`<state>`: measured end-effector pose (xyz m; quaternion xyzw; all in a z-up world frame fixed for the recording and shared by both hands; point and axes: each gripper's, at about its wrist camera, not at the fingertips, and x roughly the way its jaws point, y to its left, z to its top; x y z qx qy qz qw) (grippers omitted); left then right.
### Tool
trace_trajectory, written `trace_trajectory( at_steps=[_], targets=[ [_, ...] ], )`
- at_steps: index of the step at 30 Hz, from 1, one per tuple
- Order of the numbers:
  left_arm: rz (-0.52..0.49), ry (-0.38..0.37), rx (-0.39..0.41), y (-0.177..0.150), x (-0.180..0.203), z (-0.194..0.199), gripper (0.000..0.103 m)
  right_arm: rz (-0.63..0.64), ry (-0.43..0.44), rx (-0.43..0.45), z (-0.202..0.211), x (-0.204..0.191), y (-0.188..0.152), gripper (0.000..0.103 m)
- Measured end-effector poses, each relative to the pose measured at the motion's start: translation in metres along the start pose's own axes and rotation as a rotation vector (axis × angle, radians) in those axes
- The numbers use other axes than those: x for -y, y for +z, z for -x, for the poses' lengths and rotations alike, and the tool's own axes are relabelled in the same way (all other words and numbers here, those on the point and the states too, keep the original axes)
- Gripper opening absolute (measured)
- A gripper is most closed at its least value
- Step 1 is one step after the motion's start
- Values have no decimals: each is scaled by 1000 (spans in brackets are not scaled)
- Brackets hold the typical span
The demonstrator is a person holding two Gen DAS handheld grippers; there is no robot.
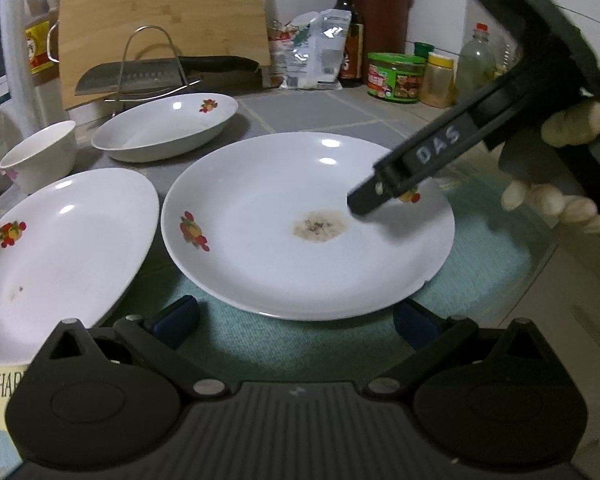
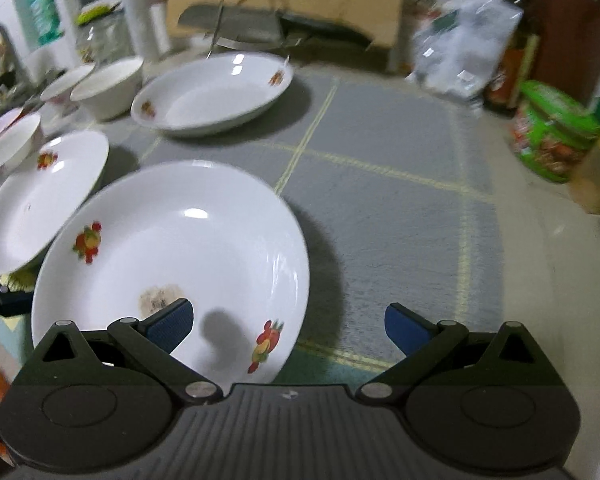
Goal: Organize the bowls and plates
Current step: 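Reach the right tool to the stained white plate and grip its rim, then lift the stained plate with the right tool and carry it across the mat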
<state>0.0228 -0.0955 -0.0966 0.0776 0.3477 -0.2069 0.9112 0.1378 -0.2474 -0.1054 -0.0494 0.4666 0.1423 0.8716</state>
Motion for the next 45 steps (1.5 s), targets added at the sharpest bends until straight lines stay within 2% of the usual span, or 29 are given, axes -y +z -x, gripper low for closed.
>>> trace_trajectory(
  at_steps=[6,14,18,30,38,45],
  targets=[
    [26,29,0,1,2,-1,103,52,21,-21,-3,0,4,103],
    [17,21,10,-2,1,-1,103,125,72,22,-1,7,-1,103],
    [18,22,4,-1,2,-1,103,190,151,38,-5,9,7,103],
    [5,14,-3,2,2,-2,103,284,468,27,-21,9,37,103],
    [-57,16,15,3,7,-2,103,302,540,4,-25,13,45,103],
    [-80,10,24,4,6,-1,103,303,560,-16,-26,15,47,103]
  ],
)
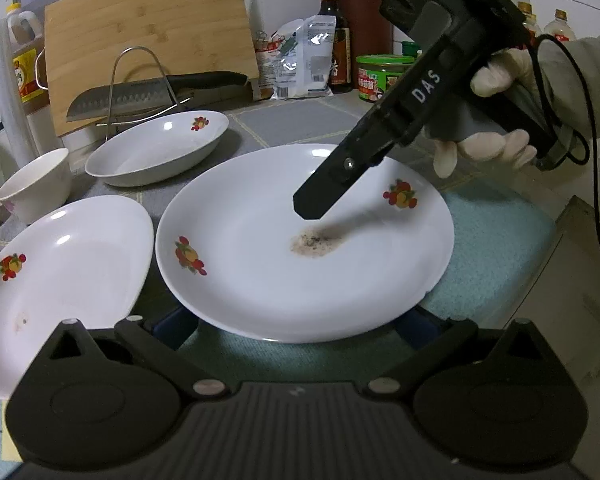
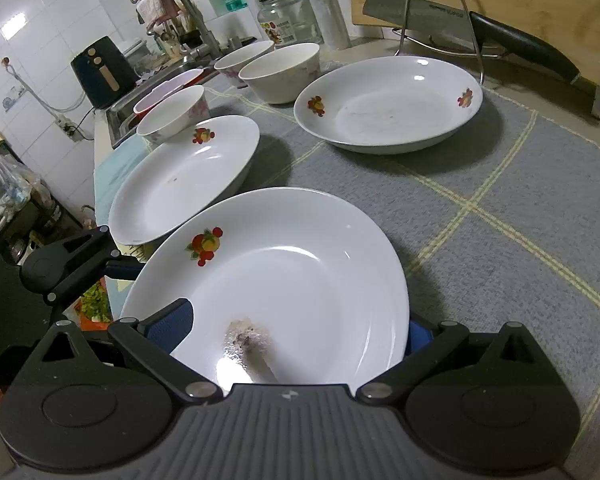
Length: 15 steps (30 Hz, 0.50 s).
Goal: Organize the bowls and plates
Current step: 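Lift the stained plate with the right tool and carry it across the mat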
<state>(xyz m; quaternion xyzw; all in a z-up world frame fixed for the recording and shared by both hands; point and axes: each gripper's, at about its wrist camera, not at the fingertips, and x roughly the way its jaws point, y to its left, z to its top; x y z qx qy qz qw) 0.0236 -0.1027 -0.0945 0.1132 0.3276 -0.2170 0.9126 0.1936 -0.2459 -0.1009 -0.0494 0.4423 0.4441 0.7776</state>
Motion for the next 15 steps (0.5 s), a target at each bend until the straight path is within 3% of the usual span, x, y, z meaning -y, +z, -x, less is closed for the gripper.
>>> trace_trajectory(
  at_steps=[15],
  targets=[
    [-25,14,-12,7,4,2,102,61,-27,1,11,-9,-4,103]
  ],
)
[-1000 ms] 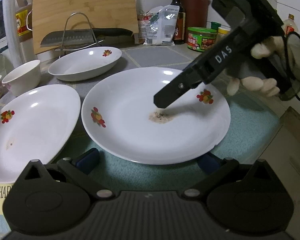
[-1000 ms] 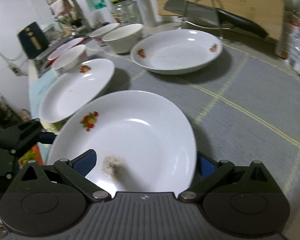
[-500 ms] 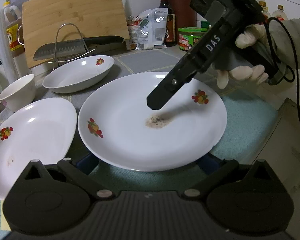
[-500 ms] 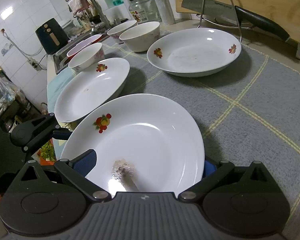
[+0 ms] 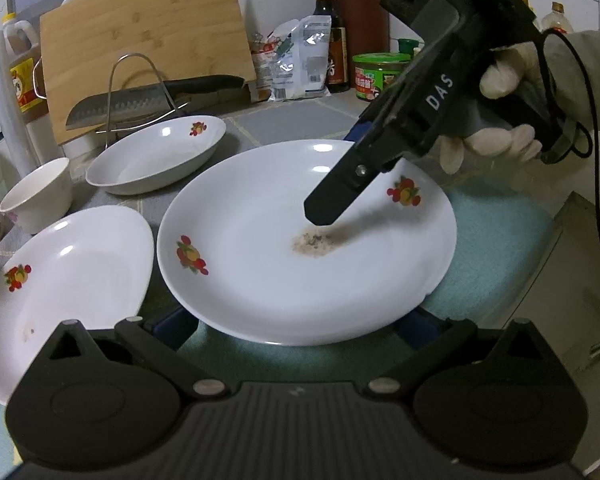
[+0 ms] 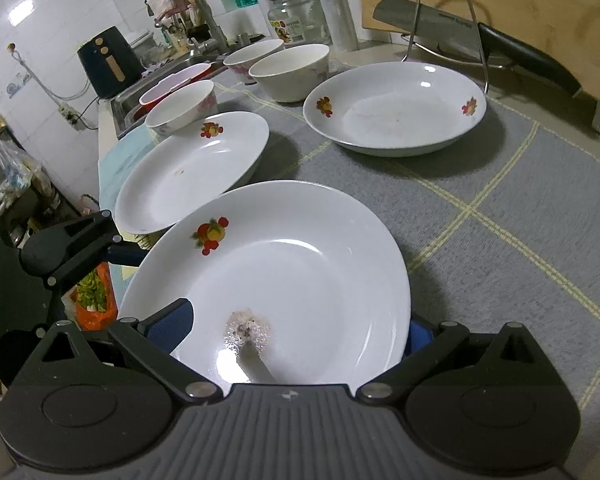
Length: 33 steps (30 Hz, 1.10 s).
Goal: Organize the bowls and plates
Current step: 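Lift the stained plate with the right tool and carry it across the mat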
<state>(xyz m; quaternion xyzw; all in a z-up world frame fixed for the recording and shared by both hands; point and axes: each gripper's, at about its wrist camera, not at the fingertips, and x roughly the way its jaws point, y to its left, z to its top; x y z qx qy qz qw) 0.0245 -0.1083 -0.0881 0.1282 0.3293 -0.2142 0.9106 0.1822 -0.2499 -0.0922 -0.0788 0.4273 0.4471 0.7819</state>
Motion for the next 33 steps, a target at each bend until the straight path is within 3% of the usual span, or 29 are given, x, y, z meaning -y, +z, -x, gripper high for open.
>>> trace_trajectory(
  at_steps=[12,20,33],
  targets=[
    [-35,-40,20,41,12,-15,102,-34,-74,63,40,27,-5,103],
    [-87,-77,31,71,33,-47,102,-70,-147,100,66,60,-17,103],
    [-126,-93,19,98,47,-94,102,-114,-219,115,72,104,-24,103]
  ],
)
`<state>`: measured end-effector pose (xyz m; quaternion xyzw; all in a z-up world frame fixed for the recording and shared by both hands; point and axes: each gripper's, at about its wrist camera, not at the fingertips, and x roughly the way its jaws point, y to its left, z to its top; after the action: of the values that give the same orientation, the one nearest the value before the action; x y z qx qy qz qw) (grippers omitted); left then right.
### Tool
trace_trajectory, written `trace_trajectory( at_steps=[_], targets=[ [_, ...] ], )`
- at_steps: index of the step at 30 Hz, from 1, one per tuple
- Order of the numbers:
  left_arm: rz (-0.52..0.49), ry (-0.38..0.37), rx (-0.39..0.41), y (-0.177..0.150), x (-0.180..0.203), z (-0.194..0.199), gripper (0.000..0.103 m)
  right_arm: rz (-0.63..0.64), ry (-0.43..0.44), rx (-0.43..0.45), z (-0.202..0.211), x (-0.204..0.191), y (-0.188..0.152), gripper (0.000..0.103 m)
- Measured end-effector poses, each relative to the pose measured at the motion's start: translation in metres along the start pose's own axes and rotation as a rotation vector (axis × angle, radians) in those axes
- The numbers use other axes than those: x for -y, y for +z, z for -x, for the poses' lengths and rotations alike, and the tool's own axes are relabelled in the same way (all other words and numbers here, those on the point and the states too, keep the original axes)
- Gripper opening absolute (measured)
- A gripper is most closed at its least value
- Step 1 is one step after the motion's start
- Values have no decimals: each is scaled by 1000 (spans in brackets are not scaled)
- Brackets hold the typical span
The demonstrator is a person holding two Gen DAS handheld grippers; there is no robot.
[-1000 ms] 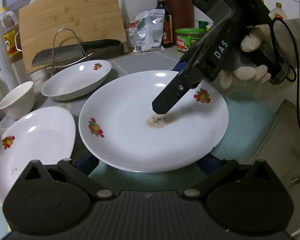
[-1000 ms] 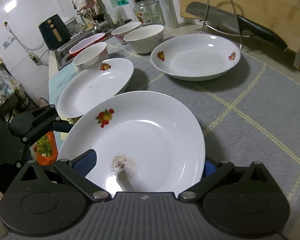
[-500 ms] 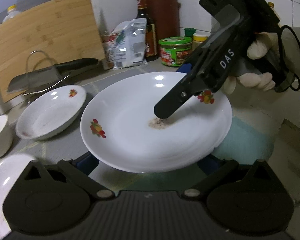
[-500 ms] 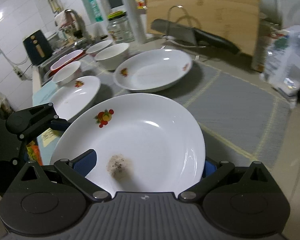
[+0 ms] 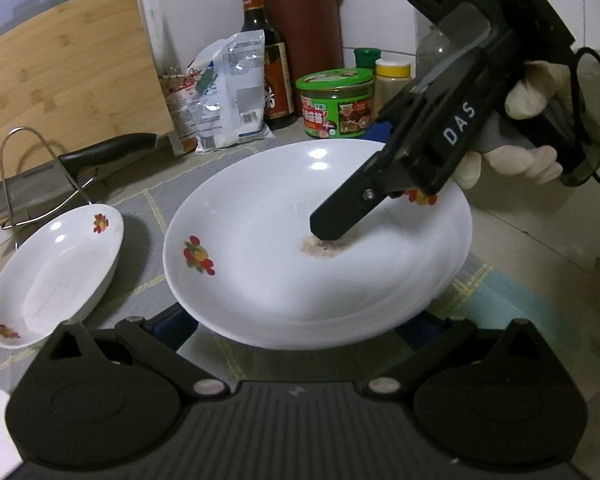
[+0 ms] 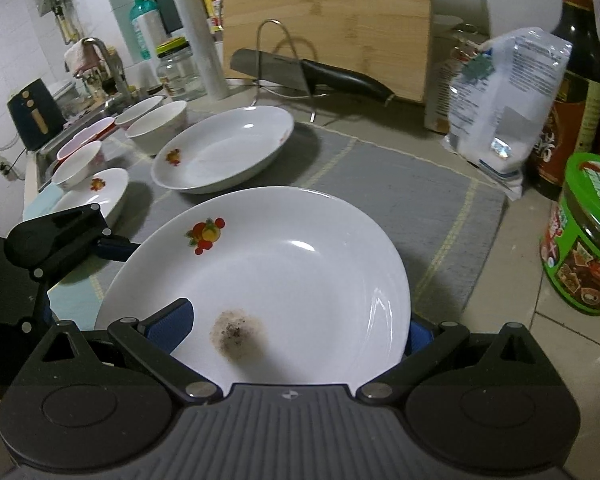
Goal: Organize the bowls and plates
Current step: 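Lift the stained plate with the right tool and carry it across the mat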
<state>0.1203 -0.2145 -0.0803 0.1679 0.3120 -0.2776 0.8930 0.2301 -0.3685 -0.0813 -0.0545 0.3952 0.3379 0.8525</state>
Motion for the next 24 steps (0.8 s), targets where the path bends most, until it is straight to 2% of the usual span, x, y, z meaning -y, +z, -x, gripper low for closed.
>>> trace_trajectory(
  at_steps=[13,24],
  targets=[
    [18,22,-32,9,-13,-31,102,-7,-37,8,-21,19,12,103],
    [42,5,-36,7,-15,-33,102,-27,-52,-6,-28,23,10,103]
  ],
)
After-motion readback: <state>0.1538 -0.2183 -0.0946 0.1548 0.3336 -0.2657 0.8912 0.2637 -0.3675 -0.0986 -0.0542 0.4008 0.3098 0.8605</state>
